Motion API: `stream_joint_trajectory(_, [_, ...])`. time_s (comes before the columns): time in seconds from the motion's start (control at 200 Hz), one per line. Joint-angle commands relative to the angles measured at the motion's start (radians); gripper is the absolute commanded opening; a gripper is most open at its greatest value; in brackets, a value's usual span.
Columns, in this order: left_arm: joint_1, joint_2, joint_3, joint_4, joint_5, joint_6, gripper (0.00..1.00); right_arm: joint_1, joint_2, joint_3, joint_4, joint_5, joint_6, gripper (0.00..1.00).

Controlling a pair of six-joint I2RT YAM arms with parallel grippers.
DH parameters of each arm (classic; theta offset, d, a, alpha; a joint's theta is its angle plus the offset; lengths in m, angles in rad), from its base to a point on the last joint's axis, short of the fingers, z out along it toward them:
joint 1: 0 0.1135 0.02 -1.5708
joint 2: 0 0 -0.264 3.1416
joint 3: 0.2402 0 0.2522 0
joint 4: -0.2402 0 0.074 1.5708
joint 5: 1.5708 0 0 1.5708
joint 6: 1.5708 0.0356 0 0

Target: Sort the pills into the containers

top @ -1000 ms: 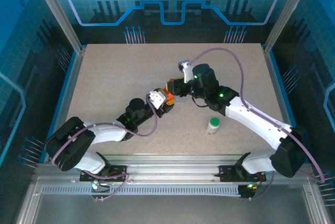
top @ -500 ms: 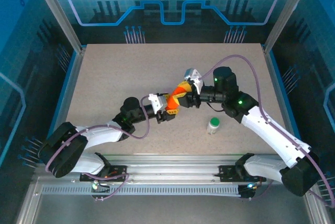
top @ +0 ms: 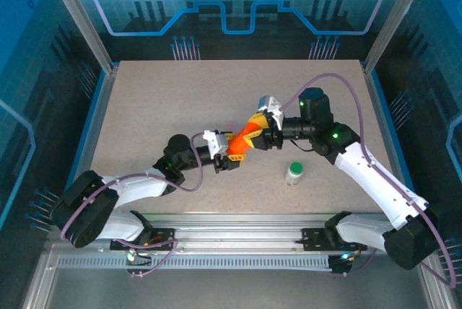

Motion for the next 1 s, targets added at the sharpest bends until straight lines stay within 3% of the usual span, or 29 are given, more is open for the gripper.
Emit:
stream_joint_trajectory(0.0, [0.011,-0.034,0.000,0.094,0.041,-0.024,0.17,-0.026,0.000,0.013,-0.062,0.003,-0.017,0.51])
stream_joint_trajectory(0.07, [0.012,-0.029,0.005,0.100,0.041,-0.030,0.18,-0.028,-0.002,0.015,-0.062,-0.004,-0.014,0.51])
stream_joint_trajectory(0.385, [0.013,0.028,0.025,0.102,0.035,-0.047,0.18,-0.030,0.021,0.025,0.049,-0.001,0.123,0.28])
stream_joint_trajectory(0.565, [0.013,0.053,0.015,0.101,0.022,-0.049,0.17,-0.050,0.004,0.047,0.131,0.080,0.230,0.26])
stream_joint_trajectory(0.765, [0.012,0.066,0.005,0.104,-0.009,-0.050,0.18,-0.074,0.005,0.067,0.138,0.203,0.299,0.25])
stream_joint_trajectory(0.996, [0.012,-0.015,-0.022,-0.028,-0.215,-0.054,0.17,-0.083,-0.040,0.015,0.044,0.476,0.287,0.23])
